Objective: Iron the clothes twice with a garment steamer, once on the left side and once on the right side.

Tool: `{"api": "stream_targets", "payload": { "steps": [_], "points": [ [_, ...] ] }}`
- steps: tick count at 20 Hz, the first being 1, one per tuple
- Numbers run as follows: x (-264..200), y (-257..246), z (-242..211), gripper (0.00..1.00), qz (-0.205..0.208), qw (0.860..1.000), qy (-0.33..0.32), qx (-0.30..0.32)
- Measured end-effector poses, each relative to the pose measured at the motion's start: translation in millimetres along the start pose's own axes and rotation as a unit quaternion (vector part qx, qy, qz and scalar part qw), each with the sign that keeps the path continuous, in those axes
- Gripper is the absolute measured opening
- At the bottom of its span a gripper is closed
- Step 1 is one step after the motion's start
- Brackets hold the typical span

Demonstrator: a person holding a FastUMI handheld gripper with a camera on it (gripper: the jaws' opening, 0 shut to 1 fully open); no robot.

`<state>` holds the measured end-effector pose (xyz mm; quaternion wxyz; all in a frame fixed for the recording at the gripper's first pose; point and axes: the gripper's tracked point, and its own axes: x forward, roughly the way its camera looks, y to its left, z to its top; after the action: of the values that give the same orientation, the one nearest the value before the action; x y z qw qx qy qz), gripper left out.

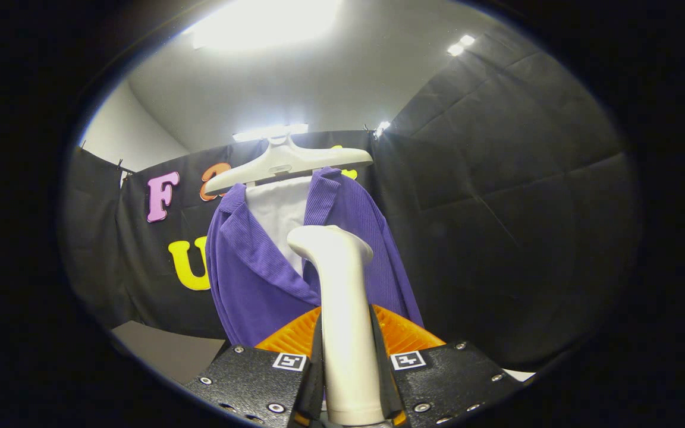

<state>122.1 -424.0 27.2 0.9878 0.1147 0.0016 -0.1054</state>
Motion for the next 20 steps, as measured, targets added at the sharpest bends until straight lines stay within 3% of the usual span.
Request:
{"api": "stream_targets", "payload": {
  "steps": [8,20],
  "points": [
    [41.2,-2.7,25.5,0.37,-0.019,0.999,-0.048,-0.012],
    [63.0,-23.2,-8.3,0.37,-0.033,0.999,-0.029,-0.027]
  ]
}}
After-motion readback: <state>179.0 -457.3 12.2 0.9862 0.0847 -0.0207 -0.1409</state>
